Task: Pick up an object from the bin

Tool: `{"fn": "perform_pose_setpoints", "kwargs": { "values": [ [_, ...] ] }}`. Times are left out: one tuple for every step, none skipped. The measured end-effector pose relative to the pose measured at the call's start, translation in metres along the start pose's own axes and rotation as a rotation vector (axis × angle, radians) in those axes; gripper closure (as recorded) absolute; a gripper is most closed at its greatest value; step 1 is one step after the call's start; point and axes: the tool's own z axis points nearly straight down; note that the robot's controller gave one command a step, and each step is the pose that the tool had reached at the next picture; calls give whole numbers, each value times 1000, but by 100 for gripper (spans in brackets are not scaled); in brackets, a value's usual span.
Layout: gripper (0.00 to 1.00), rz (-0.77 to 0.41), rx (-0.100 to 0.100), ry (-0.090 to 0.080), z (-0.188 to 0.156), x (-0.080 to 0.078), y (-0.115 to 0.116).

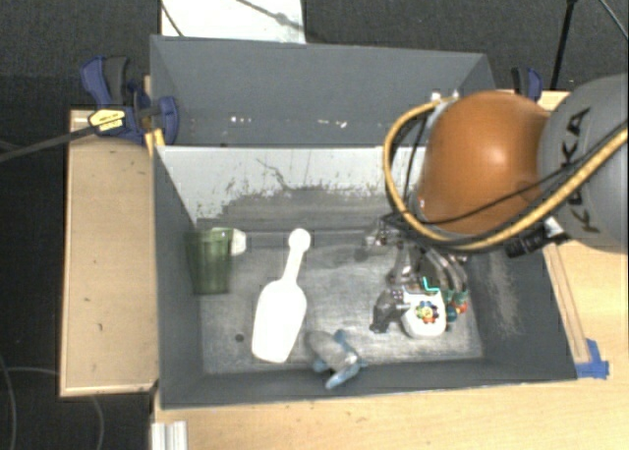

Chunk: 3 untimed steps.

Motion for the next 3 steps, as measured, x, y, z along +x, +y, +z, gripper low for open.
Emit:
{"fn": "perform_pose_setpoints", "kwargs": {
  "values": [
    [0, 3, -1, -9, -4, -2, 0],
    [0, -92, -1, -13, 58, -6, 35],
    [0, -431, 1, -8, 73, 1, 60]
  ]
}}
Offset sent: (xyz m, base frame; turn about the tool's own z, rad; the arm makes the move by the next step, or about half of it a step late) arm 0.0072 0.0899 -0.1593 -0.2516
